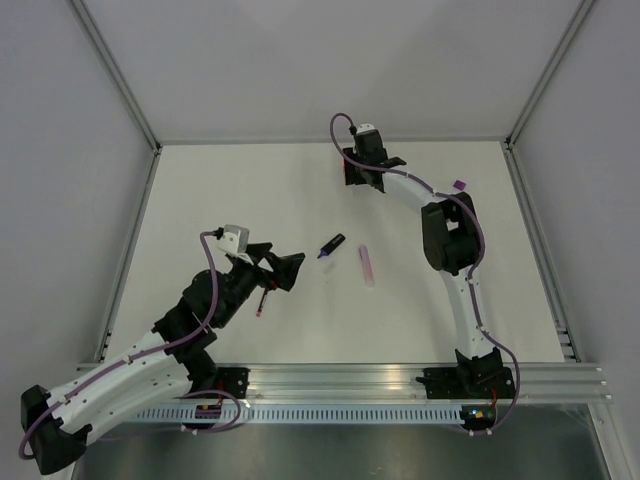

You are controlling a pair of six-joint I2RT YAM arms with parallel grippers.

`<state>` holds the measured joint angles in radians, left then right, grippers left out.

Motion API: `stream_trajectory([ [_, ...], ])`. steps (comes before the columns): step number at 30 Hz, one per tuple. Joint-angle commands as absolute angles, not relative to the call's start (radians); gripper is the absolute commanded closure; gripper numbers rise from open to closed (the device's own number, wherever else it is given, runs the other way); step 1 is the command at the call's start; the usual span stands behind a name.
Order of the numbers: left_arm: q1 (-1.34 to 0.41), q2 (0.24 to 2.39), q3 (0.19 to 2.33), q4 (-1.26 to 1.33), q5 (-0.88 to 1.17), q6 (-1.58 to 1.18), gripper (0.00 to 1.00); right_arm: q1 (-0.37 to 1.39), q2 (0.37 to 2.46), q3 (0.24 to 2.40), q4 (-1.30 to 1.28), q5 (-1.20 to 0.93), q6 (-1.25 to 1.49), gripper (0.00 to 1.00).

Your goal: Insert the pens into the pen caps

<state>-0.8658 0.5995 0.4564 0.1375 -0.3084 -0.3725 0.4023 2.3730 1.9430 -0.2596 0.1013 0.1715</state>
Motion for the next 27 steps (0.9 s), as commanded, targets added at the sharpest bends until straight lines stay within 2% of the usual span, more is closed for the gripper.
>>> stream_trajectory([
  [1,-0.867,0.609,0.454,0.183,-0.298,-0.379,0.00,0.413,2.416,2.008,-0.225,0.126,0.195,0.46],
  [11,-0.867,0.624,0.463,0.186,-0.261,-0.380,0.00,0.442,2.511,2.051,-0.167,0.095,0.207,0.49],
  [16,-0.867,0.617,0.468,0.179,-0.253,-0.383,0.00,0.465,2.635,2.264,-0.386,0.207,0.206,0.50],
  [26,-0.867,0.563,0.454,0.173,-0.272,-0.385,0.00,0.488,2.652,2.276,-0.483,0.280,0.210,0.57],
  [27,-0.867,0.561,0.454,0.175,-0.270,-0.387,0.00,0.489,2.658,2.293,-0.491,0.288,0.206,0.61],
])
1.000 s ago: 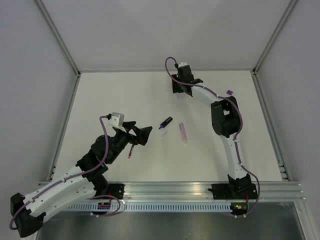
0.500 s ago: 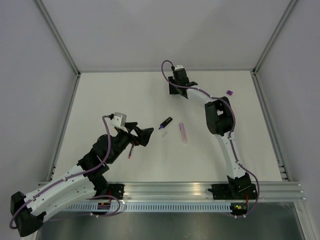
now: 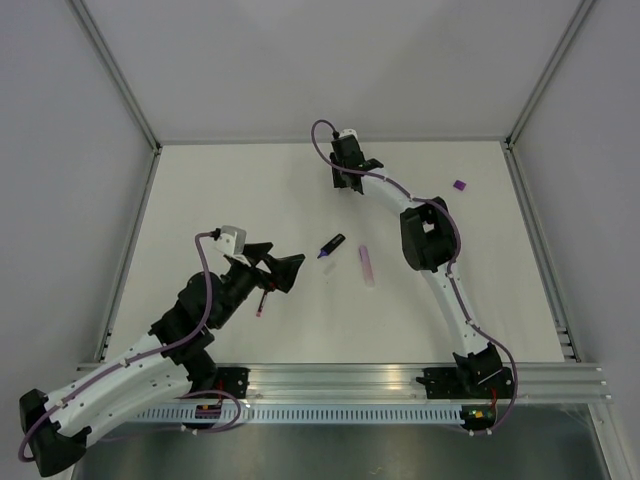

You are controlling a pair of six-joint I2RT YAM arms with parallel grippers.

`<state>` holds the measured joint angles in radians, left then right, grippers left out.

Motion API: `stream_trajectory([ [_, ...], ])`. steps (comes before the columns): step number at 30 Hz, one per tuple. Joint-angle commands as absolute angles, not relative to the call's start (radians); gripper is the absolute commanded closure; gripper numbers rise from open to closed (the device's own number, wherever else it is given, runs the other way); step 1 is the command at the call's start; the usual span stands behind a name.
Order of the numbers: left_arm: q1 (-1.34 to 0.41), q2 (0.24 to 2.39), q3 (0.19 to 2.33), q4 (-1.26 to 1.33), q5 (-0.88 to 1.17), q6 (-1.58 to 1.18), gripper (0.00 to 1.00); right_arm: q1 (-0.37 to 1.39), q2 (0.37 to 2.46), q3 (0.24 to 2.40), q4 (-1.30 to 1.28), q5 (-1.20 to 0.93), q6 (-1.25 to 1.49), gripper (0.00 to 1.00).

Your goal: Insert the pens into the pen caps

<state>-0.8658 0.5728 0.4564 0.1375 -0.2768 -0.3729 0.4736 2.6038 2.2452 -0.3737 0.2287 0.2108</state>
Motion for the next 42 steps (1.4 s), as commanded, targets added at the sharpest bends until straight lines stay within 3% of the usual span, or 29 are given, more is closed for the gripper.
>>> stream_trajectory([
  [1,-0.867,0.561,0.453,0.176,-0.270,-0.387,0.00,0.491,2.663,2.299,-0.498,0.291,0.206,0.64],
  [8,-0.867,0.558,0.454,0.175,-0.265,-0.384,0.00,0.491,2.637,2.255,-0.515,0.250,0.177,0.89],
  [10,-0.867,0.558,0.451,0.184,-0.249,-0.382,0.02,0.489,2.622,2.229,-0.520,0.244,0.160,1.00],
  [17,-0.864,0.626,0.486,0.170,-0.210,-0.445,0.00,0.446,2.407,1.946,-0.454,0.249,0.155,1.00],
  [28,-0.818,0.850,0.676,0.090,0.004,-0.632,0.00,0.411,1.853,1.370,-0.174,0.187,0.296,1.00],
  [33,-0.706,0.986,0.745,0.182,0.334,-0.808,0.01,0.416,1.626,1.197,-0.108,0.053,0.397,1.00],
  [38,-0.687,1.025,0.840,0.111,0.287,-0.743,0.02,0.459,1.340,0.921,0.142,-0.116,0.566,1.00],
  [42,-0.684,1.069,0.893,0.066,0.247,-0.719,0.05,0.535,1.174,0.723,0.248,-0.132,0.647,1.00],
])
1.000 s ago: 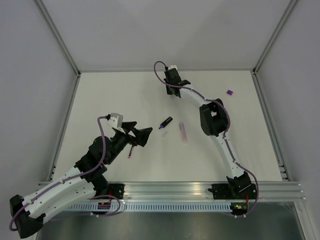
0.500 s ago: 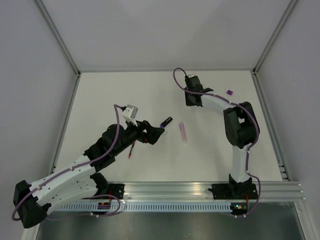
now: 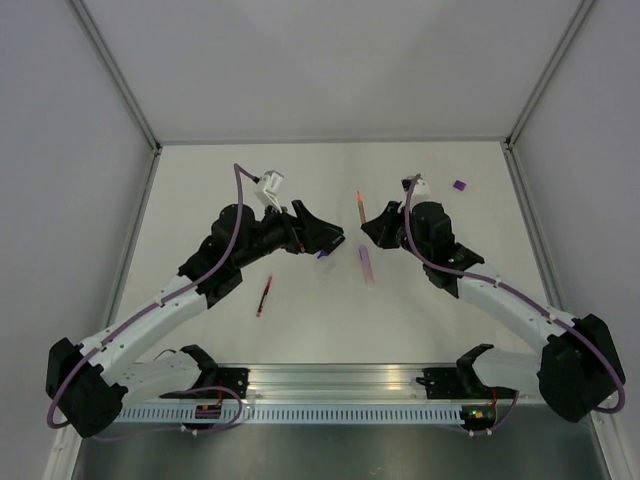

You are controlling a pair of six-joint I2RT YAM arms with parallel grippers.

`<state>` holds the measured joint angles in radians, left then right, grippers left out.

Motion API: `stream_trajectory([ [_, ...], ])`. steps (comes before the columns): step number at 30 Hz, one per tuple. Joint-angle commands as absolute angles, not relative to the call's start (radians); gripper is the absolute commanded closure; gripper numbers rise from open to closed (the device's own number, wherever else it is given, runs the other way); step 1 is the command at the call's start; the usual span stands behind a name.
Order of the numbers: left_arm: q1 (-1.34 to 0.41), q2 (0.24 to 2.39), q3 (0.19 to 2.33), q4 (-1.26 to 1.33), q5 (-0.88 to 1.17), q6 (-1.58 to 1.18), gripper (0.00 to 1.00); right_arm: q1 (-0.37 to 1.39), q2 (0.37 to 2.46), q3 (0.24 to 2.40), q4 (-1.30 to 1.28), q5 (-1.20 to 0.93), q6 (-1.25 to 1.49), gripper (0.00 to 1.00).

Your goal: Insert the pens into the pen caps

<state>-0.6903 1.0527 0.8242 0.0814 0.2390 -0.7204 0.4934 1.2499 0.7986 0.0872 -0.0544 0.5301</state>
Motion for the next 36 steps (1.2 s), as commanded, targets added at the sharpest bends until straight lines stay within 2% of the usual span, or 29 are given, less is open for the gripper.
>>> stream_trajectory([
  [1,-0.684,1.077,0.896,0.080,0.245,-0.722,0.06,0.558,1.148,0.704,0.276,-0.144,0.663,1.00],
  [8,-0.683,1.127,0.902,0.120,0.233,-0.733,0.10,0.653,0.980,0.605,0.330,-0.157,0.723,1.00],
  [17,-0.684,1.181,0.897,0.184,0.268,-0.767,0.16,0.696,0.937,0.586,0.367,-0.181,0.730,1.00],
  [20,-0.683,1.198,0.899,0.213,0.279,-0.776,0.19,0.718,0.931,0.584,0.373,-0.186,0.735,1.00],
  [23,-0.683,1.226,0.897,0.255,0.313,-0.793,0.26,0.735,0.920,0.584,0.370,-0.181,0.732,1.00],
  [26,-0.684,1.250,0.879,0.324,0.363,-0.813,0.46,0.739,0.916,0.584,0.362,-0.169,0.723,1.00],
  [27,-0.683,1.258,0.864,0.340,0.374,-0.828,0.61,0.742,0.917,0.584,0.361,-0.169,0.716,1.00],
  [29,-0.684,1.262,0.848,0.383,0.391,-0.844,0.72,0.742,0.931,0.601,0.336,-0.166,0.698,1.00],
  [30,-0.684,1.267,0.842,0.396,0.402,-0.850,0.81,0.742,0.936,0.606,0.331,-0.167,0.686,1.00],
  [32,-0.684,1.276,0.839,0.416,0.434,-0.856,0.90,0.742,0.953,0.615,0.328,-0.199,0.672,1.00],
  [33,-0.684,1.278,0.835,0.422,0.445,-0.861,0.97,0.742,0.959,0.620,0.330,-0.215,0.651,0.99],
  [36,-0.684,1.276,0.836,0.428,0.498,-0.859,0.98,0.744,0.977,0.638,0.313,-0.259,0.606,0.82],
])
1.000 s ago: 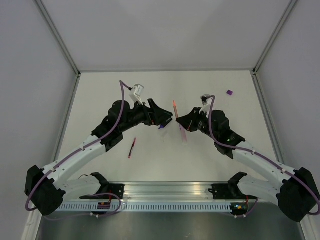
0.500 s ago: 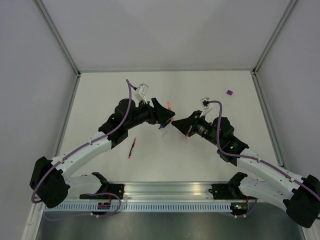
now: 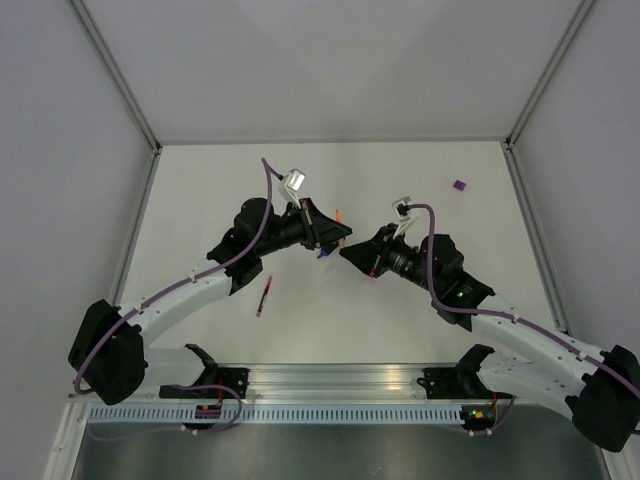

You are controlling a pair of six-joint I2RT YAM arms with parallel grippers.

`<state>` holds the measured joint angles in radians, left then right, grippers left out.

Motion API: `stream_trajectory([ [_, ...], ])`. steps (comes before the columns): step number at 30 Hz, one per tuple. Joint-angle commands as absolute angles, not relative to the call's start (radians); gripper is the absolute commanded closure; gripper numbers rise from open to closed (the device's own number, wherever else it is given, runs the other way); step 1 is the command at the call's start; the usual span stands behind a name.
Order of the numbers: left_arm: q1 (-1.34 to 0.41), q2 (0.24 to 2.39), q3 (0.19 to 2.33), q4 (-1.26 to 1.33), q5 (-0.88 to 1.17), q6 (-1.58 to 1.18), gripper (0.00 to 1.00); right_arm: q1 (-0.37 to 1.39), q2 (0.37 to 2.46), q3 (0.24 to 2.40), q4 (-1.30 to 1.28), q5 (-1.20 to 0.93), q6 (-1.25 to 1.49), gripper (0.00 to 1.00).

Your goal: Insert the pens into the pen caps

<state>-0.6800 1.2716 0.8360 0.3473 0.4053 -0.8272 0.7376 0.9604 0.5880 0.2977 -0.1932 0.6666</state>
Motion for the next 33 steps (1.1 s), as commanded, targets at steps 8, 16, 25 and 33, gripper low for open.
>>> stream_trajectory([
  [8,-0.683,1.261,0.844,0.353,0.518,-0.824,0.98,0.744,0.995,0.676,0.278,-0.287,0.531,0.72],
  [16,-0.684,1.249,0.857,0.304,0.538,-0.787,0.98,0.744,1.023,0.687,0.272,-0.342,0.528,0.82],
  [25,-0.683,1.217,0.933,0.167,0.505,-0.703,0.27,0.744,1.009,0.695,0.270,-0.376,0.546,1.00],
  [33,-0.598,1.128,1.149,-0.242,0.269,-0.641,0.00,0.744,0.977,0.721,0.103,-0.135,0.525,1.00],
])
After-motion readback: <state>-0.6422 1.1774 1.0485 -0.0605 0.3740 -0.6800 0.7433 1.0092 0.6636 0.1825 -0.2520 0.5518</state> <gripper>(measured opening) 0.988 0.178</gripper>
